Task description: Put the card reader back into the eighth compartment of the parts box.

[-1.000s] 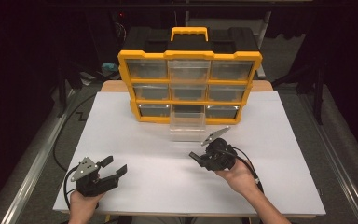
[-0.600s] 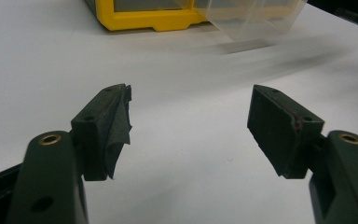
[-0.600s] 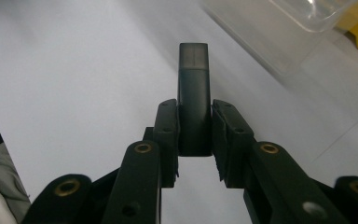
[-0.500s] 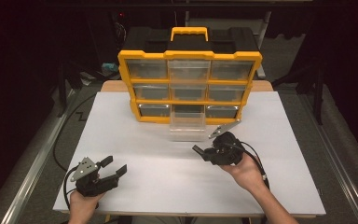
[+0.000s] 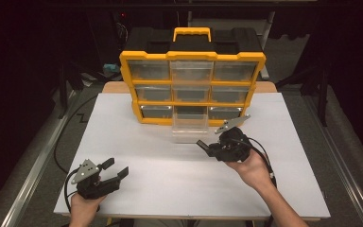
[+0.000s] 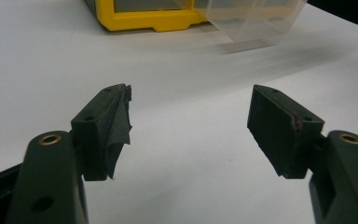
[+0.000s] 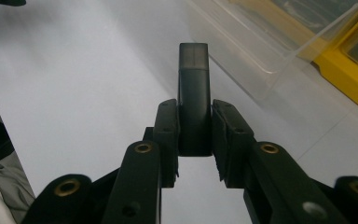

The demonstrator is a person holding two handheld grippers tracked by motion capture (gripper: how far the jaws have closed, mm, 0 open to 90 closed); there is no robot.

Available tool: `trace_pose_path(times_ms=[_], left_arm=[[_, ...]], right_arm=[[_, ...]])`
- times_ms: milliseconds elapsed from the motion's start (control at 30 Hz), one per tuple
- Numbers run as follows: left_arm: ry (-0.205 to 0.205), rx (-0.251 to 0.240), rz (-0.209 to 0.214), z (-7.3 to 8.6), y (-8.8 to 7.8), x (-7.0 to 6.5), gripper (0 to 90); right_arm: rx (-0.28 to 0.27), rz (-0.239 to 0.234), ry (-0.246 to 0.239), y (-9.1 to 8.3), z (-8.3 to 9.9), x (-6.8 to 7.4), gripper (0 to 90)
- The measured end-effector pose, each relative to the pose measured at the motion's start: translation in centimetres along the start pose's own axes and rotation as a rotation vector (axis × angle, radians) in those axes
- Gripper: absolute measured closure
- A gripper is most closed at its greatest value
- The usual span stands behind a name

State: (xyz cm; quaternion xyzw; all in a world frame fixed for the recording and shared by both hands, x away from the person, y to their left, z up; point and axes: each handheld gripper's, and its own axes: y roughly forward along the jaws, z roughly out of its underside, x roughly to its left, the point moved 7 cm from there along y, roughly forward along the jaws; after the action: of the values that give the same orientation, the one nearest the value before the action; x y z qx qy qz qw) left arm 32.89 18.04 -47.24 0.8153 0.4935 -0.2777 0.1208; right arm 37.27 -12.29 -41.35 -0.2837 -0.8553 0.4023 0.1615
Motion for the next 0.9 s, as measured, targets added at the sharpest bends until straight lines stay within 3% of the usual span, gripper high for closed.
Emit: trace_pose_path(times_ms=[367, 900], left_arm=[[0.000, 0.003, -0.002, 0.0, 0.0, 0.0, 30.7], [0.000, 0.001, -0.001, 0.0, 0.0, 0.0, 30.7]], right_arm=[[-0.021, 0.019, 0.011, -0.4, -1.6, -0.7, 73.3], [-0.017, 0.070, 0.039, 0.3, -3.7, -2.4, 73.3]])
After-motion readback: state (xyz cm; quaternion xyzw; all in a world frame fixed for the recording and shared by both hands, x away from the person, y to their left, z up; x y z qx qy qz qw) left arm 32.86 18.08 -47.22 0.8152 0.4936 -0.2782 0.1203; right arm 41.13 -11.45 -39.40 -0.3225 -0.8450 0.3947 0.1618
